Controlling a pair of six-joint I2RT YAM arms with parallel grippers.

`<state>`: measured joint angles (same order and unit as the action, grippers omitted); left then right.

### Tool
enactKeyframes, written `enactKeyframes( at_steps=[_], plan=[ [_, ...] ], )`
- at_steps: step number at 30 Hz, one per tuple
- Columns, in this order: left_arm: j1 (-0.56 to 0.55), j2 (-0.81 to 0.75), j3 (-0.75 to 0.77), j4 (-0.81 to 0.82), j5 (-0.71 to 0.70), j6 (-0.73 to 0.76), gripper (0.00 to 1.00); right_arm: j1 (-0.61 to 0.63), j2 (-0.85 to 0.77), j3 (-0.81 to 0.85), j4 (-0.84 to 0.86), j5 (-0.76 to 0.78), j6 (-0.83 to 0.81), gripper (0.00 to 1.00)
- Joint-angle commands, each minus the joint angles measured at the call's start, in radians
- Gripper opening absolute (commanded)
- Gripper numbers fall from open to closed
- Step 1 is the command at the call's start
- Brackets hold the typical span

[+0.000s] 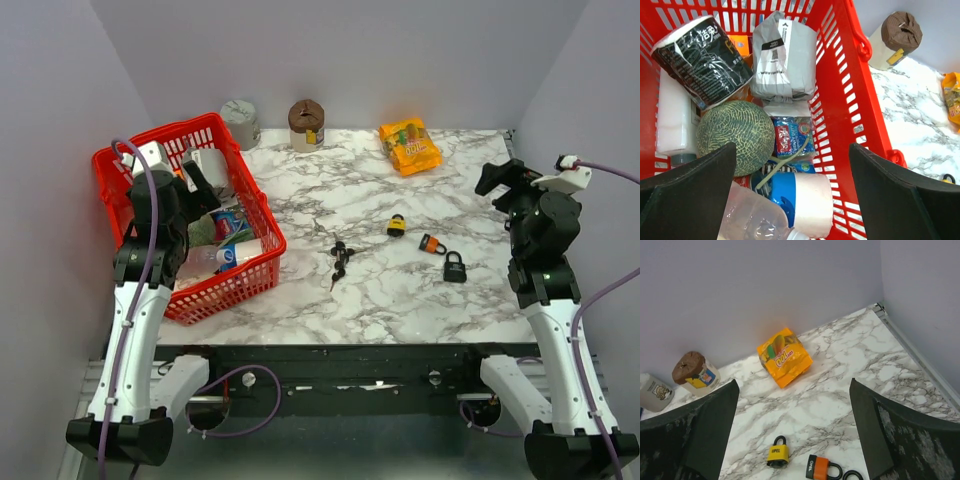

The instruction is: Unlock with the key

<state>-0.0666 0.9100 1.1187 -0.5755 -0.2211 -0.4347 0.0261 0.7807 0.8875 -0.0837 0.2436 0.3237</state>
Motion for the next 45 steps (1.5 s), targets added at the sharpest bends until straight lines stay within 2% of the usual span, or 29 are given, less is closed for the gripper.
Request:
enactKeyframes(
  at_steps=[1, 5, 10, 14, 16, 20, 21, 24, 25, 29, 32, 33, 38, 43, 45],
  plan=[
    [0.004, 0.02, 0.035, 0.002, -0.017, 0.007, 0.99, -0.003, 0.034, 0.077, -0.137, -0.02, -0.017, 1.0],
    [0.004, 0.029, 0.038, -0.001, -0.015, -0.001, 0.99, -0.003, 0.04, 0.08, -0.143, -0.026, -0.031, 1.0],
    [0.004, 0.0, 0.033, 0.026, -0.003, 0.06, 0.99, -0.003, 0.045, 0.088, -0.148, -0.118, -0.072, 1.0],
    [-0.004, -0.005, 0.049, 0.032, 0.068, 0.138, 0.89, -0.002, 0.043, 0.087, -0.165, -0.159, -0.106, 0.99],
    [-0.025, -0.002, 0.064, 0.031, 0.074, 0.16, 0.87, -0.002, 0.046, 0.088, -0.172, -0.203, -0.121, 0.98],
    [-0.172, 0.036, 0.113, 0.014, -0.029, 0.217, 0.84, -0.003, 0.065, 0.094, -0.197, -0.312, -0.155, 0.95],
    [-0.247, 0.047, 0.125, 0.003, -0.061, 0.224, 0.84, -0.003, 0.068, 0.096, -0.197, -0.329, -0.156, 0.95],
    [-0.372, 0.102, 0.188, -0.009, -0.174, 0.231, 0.84, -0.003, 0.078, 0.094, -0.197, -0.38, -0.153, 0.95],
    [-0.453, 0.119, 0.226, -0.009, -0.197, 0.228, 0.84, -0.002, 0.08, 0.094, -0.197, -0.394, -0.153, 0.95],
    [-0.676, 0.258, 0.323, 0.014, -0.303, 0.237, 0.84, -0.003, 0.089, 0.103, -0.202, -0.397, -0.15, 0.95],
    [-0.781, 0.386, 0.389, 0.035, -0.282, 0.202, 0.86, -0.002, 0.086, 0.102, -0.205, -0.397, -0.14, 0.95],
    [-0.8, 0.418, 0.403, 0.04, -0.237, 0.185, 0.87, -0.003, 0.08, 0.099, -0.205, -0.394, -0.138, 0.95],
    [-0.805, 0.648, 0.503, 0.017, -0.12, -0.004, 0.91, -0.003, 0.055, 0.102, -0.231, -0.368, -0.129, 0.95],
    [-0.777, 0.872, 0.721, -0.17, -0.035, -0.091, 0.9, -0.003, 0.019, 0.082, -0.252, -0.354, -0.121, 0.95],
    [-0.763, 0.957, 0.76, -0.214, -0.021, -0.104, 0.89, -0.003, 0.006, 0.073, -0.257, -0.351, -0.109, 0.95]
  ],
)
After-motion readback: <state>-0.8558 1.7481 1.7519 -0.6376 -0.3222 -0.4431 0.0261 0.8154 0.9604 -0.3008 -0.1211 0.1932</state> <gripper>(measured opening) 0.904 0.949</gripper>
